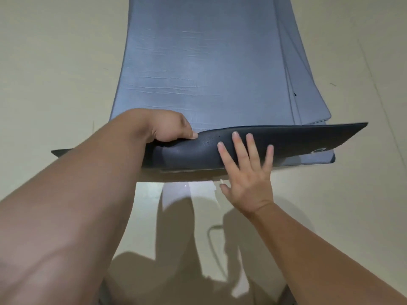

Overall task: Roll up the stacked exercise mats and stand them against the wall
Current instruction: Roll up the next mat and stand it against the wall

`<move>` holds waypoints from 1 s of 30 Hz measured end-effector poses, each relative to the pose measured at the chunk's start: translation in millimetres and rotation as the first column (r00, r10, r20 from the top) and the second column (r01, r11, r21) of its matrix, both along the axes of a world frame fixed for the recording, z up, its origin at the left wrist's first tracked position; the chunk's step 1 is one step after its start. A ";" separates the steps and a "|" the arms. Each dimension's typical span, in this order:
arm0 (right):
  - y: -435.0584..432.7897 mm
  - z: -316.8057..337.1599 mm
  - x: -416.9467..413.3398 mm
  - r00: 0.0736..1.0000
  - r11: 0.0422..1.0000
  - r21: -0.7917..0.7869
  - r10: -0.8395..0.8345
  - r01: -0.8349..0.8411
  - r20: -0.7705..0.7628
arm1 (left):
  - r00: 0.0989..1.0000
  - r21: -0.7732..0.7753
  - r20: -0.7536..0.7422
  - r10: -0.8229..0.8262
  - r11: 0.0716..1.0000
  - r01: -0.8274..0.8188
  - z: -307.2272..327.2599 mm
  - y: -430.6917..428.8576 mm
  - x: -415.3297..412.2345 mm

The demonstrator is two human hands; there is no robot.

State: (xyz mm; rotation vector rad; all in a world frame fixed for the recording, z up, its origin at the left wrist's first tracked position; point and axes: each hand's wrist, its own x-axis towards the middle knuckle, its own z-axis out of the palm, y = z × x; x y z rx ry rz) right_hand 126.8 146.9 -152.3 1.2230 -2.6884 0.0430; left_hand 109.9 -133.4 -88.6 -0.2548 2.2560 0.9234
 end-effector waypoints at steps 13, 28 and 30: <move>-16.6 -25.5 -37.7 0.921 0.919 0.394 -0.129 -0.029 0.367 | 0.967 -0.555 -0.248 -0.065 0.828 -0.087 -35.3 39.5 11.3; -12.1 -49.1 -34.5 0.910 0.950 0.308 -0.169 0.048 0.379 | 0.981 -0.555 -0.188 -0.046 0.829 -0.068 -119.9 94.0 91.0; -1.3 -58.2 -31.6 0.933 0.964 0.264 -0.130 0.040 0.334 | 0.980 -0.521 -0.196 -0.016 0.849 -0.091 -122.1 89.6 84.5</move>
